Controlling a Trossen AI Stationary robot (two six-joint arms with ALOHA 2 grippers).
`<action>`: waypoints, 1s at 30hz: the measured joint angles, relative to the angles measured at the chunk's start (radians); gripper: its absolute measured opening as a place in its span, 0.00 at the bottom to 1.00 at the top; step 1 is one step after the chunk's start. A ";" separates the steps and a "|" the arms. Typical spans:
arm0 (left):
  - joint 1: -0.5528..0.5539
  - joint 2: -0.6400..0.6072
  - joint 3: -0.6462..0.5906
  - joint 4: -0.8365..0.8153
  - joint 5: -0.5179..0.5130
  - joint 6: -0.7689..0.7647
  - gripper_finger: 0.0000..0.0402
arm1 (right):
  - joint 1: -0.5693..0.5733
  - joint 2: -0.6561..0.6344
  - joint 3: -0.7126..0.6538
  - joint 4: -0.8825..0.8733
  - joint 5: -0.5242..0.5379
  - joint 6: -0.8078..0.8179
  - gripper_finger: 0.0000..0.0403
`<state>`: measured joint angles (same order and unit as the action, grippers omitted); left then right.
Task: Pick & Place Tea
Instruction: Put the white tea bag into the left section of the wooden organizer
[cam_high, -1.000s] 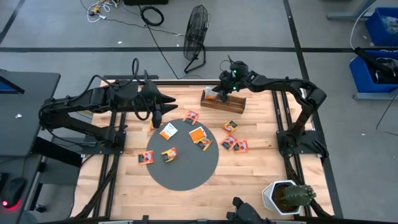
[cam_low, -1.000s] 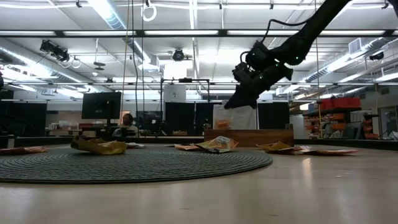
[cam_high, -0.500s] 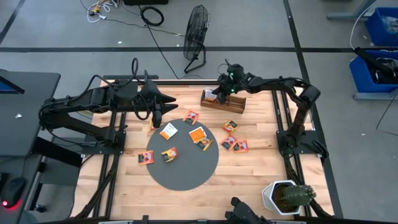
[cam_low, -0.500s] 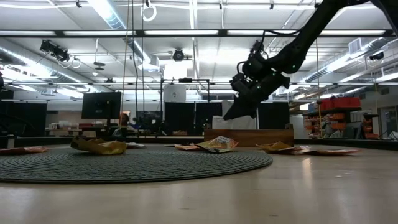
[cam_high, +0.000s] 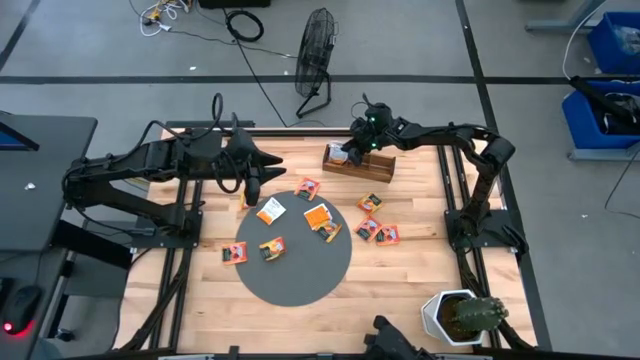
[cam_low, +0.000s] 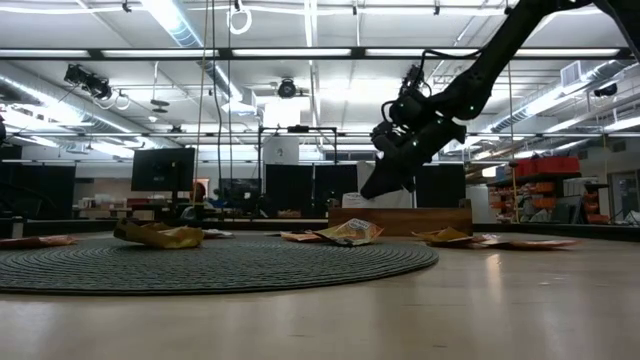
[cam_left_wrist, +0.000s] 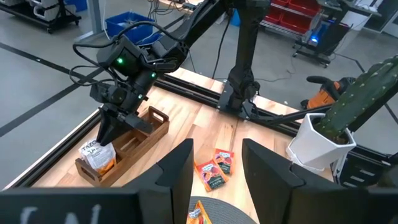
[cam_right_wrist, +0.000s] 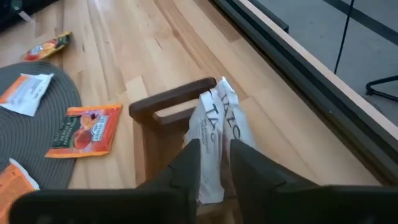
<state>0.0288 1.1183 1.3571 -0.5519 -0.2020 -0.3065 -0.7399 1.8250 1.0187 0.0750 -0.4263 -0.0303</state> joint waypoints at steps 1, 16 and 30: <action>0.000 0.000 0.000 -0.002 0.000 0.000 0.35 | 0.000 -0.006 0.000 0.000 -0.001 0.002 0.25; 0.000 -0.005 -0.061 -0.241 -0.094 0.055 0.35 | 0.104 -0.343 0.069 -0.221 -0.039 0.216 0.33; 0.062 -0.120 -0.578 0.301 0.063 -0.014 0.35 | 0.476 -0.593 0.069 -0.482 0.258 0.396 0.29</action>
<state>0.0910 0.9982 0.7789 -0.2506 -0.1395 -0.3210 -0.2635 1.2324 1.0874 -0.4074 -0.1686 0.3656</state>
